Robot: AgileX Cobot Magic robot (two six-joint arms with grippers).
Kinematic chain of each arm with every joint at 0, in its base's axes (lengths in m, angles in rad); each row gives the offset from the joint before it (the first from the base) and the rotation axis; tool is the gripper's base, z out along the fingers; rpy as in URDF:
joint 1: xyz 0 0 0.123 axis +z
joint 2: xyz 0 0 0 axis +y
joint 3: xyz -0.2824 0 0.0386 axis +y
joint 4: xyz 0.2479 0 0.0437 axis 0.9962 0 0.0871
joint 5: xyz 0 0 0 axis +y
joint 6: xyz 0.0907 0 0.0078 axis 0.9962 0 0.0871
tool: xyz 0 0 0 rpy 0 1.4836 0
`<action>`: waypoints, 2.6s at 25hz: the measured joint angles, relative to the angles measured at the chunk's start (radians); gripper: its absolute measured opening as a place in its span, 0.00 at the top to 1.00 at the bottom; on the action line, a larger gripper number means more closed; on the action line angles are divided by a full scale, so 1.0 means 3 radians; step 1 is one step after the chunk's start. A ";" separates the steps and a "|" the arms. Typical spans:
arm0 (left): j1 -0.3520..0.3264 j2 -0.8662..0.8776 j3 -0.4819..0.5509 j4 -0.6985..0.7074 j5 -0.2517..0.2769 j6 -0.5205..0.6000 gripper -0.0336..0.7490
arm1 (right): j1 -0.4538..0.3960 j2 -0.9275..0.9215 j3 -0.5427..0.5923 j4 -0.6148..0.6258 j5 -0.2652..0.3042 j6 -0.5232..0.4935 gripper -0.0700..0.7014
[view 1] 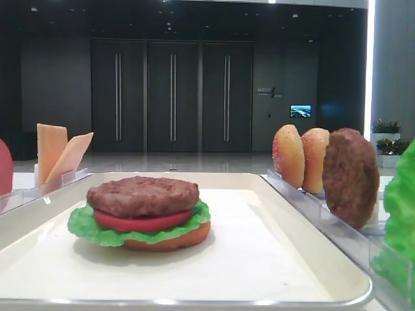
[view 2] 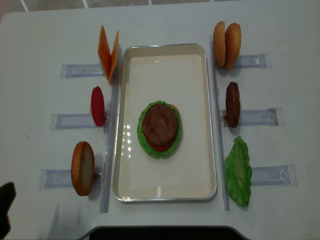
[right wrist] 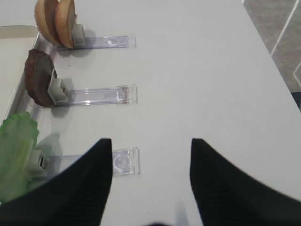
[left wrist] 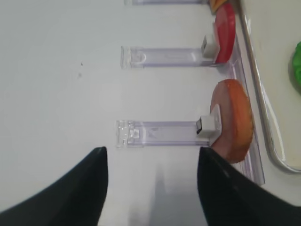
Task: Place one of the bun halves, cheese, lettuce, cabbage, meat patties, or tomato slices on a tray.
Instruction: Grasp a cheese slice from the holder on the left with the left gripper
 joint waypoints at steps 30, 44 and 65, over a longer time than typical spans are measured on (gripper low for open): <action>-0.0819 0.6105 -0.5237 -0.0146 0.0497 -0.0559 0.39 | 0.0000 -0.0001 0.0000 0.0000 0.0000 0.0000 0.44; -0.0936 0.6241 -0.4944 -0.0033 0.0500 -0.1079 0.39 | 0.0000 -0.0001 0.0000 0.0003 0.0000 0.0000 0.44; -0.0929 0.6509 -0.4771 0.0128 0.0488 -0.1044 0.91 | 0.0000 -0.0001 0.0000 0.0003 0.0000 0.0000 0.44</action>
